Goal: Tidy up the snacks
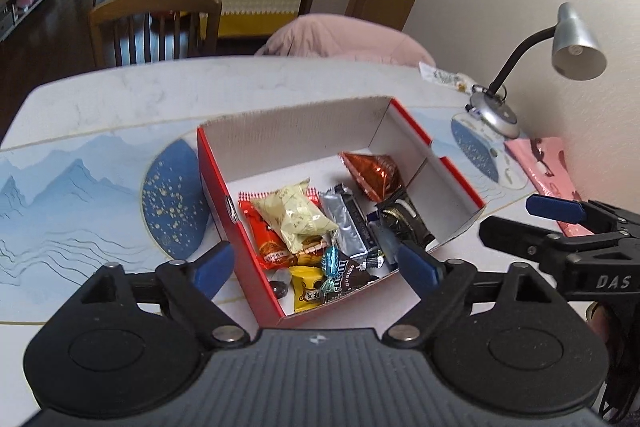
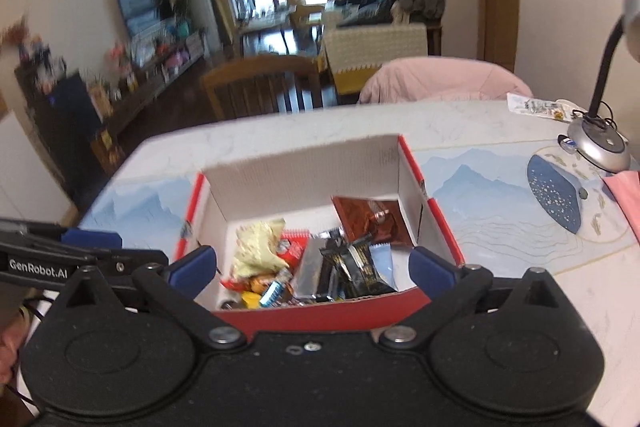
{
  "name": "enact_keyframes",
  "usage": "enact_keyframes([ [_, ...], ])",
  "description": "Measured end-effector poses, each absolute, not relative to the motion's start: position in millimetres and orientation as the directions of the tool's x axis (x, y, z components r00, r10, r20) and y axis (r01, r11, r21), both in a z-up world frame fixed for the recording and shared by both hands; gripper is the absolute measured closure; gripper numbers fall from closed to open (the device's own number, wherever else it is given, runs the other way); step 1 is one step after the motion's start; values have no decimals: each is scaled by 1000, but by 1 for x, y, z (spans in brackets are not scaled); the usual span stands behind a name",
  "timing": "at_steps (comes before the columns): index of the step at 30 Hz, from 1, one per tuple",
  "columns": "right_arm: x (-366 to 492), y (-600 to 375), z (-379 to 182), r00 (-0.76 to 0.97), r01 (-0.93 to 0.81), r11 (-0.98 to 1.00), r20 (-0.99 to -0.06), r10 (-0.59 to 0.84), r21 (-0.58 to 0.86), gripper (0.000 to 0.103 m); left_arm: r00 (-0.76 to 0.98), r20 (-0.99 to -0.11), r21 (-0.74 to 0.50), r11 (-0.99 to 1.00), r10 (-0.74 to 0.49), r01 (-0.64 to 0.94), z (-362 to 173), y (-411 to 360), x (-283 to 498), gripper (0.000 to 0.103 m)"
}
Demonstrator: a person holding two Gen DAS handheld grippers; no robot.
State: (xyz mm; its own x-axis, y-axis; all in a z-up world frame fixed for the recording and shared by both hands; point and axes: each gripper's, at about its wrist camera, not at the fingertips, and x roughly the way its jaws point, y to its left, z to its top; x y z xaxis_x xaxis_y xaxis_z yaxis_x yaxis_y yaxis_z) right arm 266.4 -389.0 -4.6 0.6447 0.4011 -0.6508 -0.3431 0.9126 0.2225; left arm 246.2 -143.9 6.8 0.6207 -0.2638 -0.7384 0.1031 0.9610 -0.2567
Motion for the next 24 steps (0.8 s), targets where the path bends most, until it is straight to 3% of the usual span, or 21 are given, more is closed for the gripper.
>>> enact_keyframes([
  [1, 262, -390, -3, 656, -338, 912, -638, 404, 231, 0, 627, -731, -260, 960, -269, 108, 9, -143, 243, 0],
  [12, 217, -390, 11, 780, -298, 922, -493, 385, 248, 0, 684, -679, -228, 962, -267, 149, 27, -137, 207, 0],
  [24, 199, -389, 10, 774, -294, 886, -455, 441, 360, 0, 700, -668, -215, 966, -251, 141, 36, -134, 180, 0],
])
